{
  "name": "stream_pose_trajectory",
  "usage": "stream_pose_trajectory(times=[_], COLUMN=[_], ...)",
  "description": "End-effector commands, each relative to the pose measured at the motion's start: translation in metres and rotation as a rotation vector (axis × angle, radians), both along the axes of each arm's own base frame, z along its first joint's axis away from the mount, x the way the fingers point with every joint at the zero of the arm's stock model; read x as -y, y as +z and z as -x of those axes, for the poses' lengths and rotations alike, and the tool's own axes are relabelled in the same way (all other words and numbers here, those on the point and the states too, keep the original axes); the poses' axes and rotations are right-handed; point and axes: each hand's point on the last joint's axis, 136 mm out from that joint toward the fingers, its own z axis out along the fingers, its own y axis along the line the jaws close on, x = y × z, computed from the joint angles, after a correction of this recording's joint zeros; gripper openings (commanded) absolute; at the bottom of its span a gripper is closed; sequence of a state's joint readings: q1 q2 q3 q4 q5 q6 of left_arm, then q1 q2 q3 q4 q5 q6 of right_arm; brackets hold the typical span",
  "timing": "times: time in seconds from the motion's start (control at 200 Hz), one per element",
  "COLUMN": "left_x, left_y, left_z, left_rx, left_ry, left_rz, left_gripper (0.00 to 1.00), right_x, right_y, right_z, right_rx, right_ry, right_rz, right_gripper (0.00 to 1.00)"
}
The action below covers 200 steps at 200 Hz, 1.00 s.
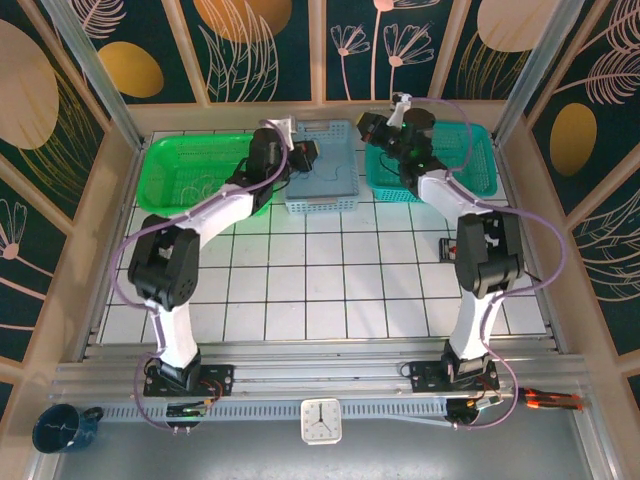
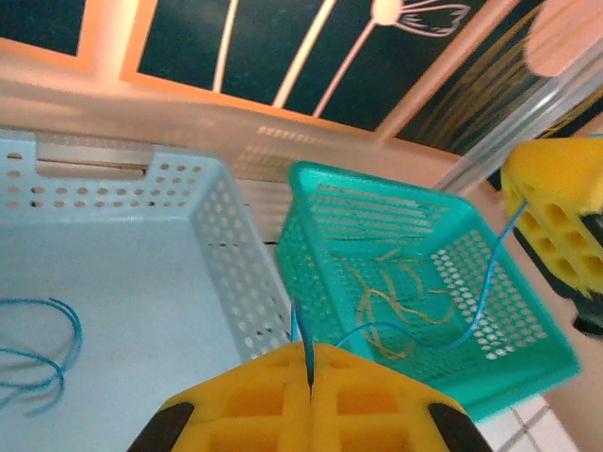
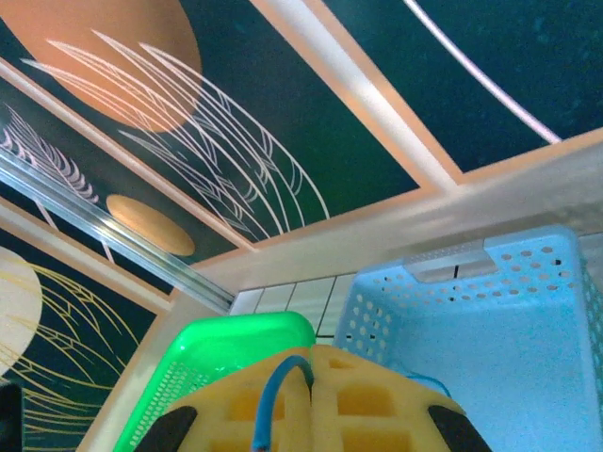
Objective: Untangle the cables
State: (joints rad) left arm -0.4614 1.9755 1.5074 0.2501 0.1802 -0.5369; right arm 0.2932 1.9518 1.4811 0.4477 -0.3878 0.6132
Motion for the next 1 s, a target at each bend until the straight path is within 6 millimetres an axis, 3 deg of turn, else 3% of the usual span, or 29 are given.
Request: stream_pose_trajectory(times=[0.0,0.06,0.08,0.16,0.29,0.415,0.435,0.56,0.591,0.801,0.946,0.976,0.996], left_x=[-0.005,-0.007,-0.008,-0.009,-0.011,-0.013,-0.014,-0.018,-0.020,-0.035,-0.052,-0.057,-0.062], left_y=[-0.023,-0.028,-0.029,-0.032,-0.034,-0.035,-0.034,-0.027,-0.024,0.010,0.040,0.037,0.050], left_z=[-0.016,-0.025,-0.028,-0.035,-0.041,-0.041,-0.040,-0.034,-0.032,-0.004,0.031,0.038,0.046], left_rx=[-0.048,-0.054,-0.056,-0.063,-0.066,-0.070,-0.070,-0.058,-0.053,0.010,0.076,0.078,0.106], left_ry=[0.024,0.040,0.043,0.047,0.055,0.057,0.057,0.069,0.070,0.083,0.095,0.100,0.108], left_rz=[-0.122,-0.149,-0.155,-0.177,-0.205,-0.212,-0.211,-0.207,-0.205,-0.181,-0.149,-0.154,-0.143], left_gripper=[0.00,0.00,0.00,0.00,0.00,0.00,0.05,0.84,0.98,0.99,0.99,0.99,0.99], right_x=[-0.028,-0.041,-0.045,-0.056,-0.050,-0.042,-0.041,-0.031,-0.029,-0.004,0.024,0.031,0.037], right_y=[-0.005,-0.017,-0.023,-0.031,-0.023,-0.008,-0.004,0.011,0.014,0.033,0.034,0.034,0.034], right_z=[-0.004,-0.005,-0.004,0.000,0.007,0.014,0.016,0.029,0.033,0.073,0.111,0.119,0.124], right_rx=[0.016,-0.005,-0.015,-0.026,-0.014,0.003,0.009,0.027,0.030,0.061,0.069,0.072,0.075], right_ry=[0.059,0.088,0.101,0.135,0.127,0.111,0.109,0.087,0.083,0.033,-0.042,-0.067,-0.087], right_rz=[-0.018,-0.002,0.004,0.024,0.041,0.065,0.066,0.065,0.065,0.078,0.127,0.140,0.147], right_gripper=[0.00,0.00,0.05,0.43,0.78,0.86,0.87,0.92,0.93,0.99,0.99,0.99,0.99])
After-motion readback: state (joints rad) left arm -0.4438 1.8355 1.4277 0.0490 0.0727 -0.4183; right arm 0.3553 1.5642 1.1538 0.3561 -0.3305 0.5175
